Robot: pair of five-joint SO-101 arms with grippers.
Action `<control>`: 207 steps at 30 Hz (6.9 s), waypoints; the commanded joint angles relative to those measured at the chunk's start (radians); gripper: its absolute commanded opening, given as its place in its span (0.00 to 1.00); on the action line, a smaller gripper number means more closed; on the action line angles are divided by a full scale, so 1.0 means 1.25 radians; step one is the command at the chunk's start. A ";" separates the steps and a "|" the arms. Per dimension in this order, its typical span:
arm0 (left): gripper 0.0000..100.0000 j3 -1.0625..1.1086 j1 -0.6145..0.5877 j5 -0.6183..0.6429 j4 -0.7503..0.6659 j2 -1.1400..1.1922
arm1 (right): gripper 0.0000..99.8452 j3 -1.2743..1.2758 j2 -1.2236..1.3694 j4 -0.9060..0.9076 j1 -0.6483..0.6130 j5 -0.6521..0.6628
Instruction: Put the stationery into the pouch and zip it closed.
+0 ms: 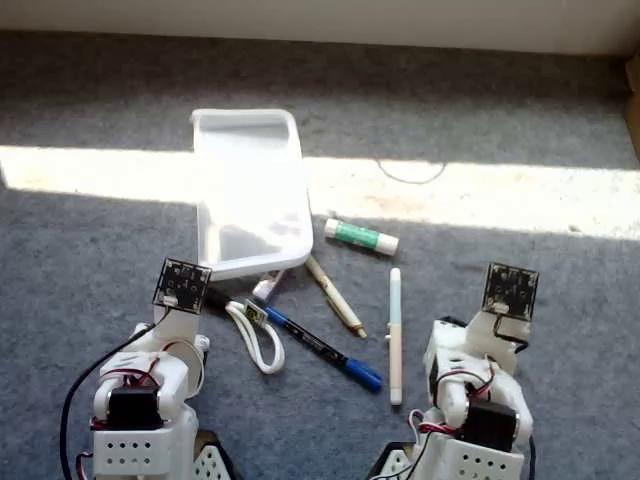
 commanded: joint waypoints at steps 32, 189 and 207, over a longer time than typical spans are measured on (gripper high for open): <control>0.02 0.015 -0.007 -0.005 0.004 -0.008 | 0.00 -0.451 -0.003 0.068 -0.014 -0.048; 0.02 0.015 -0.007 -0.005 0.004 -0.008 | 0.01 -0.396 0.548 0.010 -0.564 -0.039; 0.02 0.015 -0.007 -0.005 0.004 -0.008 | 0.01 -0.526 0.473 0.181 -0.387 0.152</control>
